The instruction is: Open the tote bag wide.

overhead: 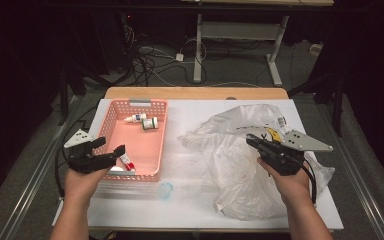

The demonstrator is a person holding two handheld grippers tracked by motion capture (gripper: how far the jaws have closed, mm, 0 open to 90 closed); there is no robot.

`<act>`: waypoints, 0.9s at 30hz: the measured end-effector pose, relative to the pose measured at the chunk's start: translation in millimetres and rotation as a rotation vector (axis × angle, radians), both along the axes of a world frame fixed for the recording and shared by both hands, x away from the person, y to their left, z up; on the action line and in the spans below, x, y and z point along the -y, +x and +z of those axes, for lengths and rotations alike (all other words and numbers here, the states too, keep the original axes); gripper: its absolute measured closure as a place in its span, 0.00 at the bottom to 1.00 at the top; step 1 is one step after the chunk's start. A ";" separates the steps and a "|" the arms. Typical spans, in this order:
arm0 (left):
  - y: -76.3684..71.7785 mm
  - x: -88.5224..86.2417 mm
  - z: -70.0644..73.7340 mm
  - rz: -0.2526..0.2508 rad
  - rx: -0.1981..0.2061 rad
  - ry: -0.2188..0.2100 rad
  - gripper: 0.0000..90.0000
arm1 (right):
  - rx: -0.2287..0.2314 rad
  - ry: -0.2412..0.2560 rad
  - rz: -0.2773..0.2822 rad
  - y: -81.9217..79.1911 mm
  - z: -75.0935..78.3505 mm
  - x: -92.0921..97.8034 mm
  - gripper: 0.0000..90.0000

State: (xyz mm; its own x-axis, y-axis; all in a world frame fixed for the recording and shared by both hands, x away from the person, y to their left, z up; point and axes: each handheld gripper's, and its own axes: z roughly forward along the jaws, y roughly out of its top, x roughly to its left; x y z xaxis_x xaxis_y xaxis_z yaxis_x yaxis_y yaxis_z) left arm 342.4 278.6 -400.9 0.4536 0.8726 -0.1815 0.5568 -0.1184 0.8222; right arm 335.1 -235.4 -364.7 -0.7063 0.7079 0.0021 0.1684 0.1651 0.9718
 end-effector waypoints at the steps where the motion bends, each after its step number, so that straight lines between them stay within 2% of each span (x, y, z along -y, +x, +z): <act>1: 2.9 0.9 1.0 -0.001 -0.013 0.009 0.23 | 0.001 -0.001 -0.001 0.5 -0.1 0.3 1.00; 4: 12.0 2.6 4.0 0.004 -0.067 0.027 0.30 | -0.006 0.005 -0.001 1.2 -0.4 1.0 1.00; 8: 26.7 3.7 2.2 0.035 -0.161 0.075 0.47 | -0.004 0.008 0.000 1.4 -0.2 1.6 1.00; 11: 34.7 2.5 -1.3 0.029 -0.221 0.107 0.61 | -0.001 0.008 0.002 0.9 0.5 1.5 1.00; 15: 43.3 7.4 -3.6 0.026 -0.290 0.189 0.75 | -0.004 0.010 0.004 0.5 0.6 1.5 1.00; 20: 55.2 9.8 -7.6 0.020 -0.394 0.245 0.94 | -0.005 0.009 0.006 0.4 0.5 0.9 1.00; 22: 59.0 12.1 -9.3 0.013 -0.439 0.279 0.98 | -0.005 0.009 0.007 0.2 0.5 0.8 1.00; 27: 65.7 20.3 -15.4 -0.009 -0.556 0.358 0.98 | -0.006 0.011 0.008 0.2 0.5 1.1 1.00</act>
